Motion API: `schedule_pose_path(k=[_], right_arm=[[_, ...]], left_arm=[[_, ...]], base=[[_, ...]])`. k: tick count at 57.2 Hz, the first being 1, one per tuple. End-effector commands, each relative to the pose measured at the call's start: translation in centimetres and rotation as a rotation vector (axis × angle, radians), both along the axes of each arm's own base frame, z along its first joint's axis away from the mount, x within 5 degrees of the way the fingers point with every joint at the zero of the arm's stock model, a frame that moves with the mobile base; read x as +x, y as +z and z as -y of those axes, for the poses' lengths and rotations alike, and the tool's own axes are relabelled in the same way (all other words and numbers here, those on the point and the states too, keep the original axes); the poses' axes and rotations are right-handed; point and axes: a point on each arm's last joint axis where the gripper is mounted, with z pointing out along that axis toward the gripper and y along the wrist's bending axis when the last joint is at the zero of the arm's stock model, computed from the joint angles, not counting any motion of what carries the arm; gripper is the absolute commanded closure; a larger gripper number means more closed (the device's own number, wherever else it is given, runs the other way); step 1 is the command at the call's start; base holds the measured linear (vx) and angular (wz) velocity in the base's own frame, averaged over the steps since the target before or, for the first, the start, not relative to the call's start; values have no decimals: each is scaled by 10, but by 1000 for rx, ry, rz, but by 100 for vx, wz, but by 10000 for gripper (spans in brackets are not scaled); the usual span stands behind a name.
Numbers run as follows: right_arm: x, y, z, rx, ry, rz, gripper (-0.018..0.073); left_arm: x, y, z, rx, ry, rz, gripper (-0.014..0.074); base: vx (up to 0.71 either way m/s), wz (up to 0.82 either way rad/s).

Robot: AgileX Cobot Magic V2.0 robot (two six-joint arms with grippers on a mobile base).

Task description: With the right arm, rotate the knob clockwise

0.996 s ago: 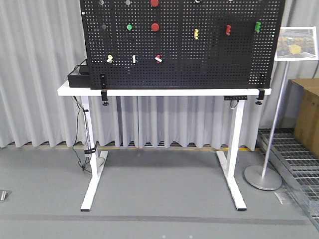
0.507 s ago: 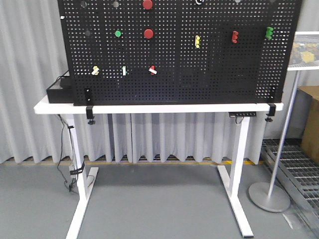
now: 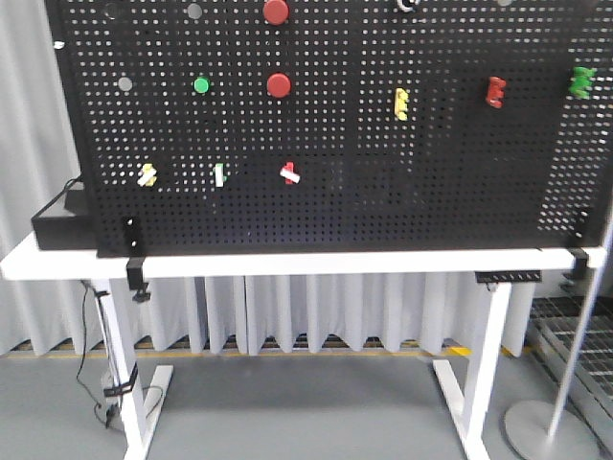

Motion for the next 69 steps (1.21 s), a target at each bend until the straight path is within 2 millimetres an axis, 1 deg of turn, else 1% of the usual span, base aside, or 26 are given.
schedule_pose_path(k=[1,40,69], right_arm=[[-1,6,-1,-24,2,84,568],[-1,6,-1,-24,2,84,568],[-1,6,-1,-24,2,84,568]], left_arm=[[0,3,-1,-20,11,68,603],[0,3,-1,-20,11,68,603],[0,3,-1,-20,11,68,603]], base=[[45,3],[45,4],[28,0]])
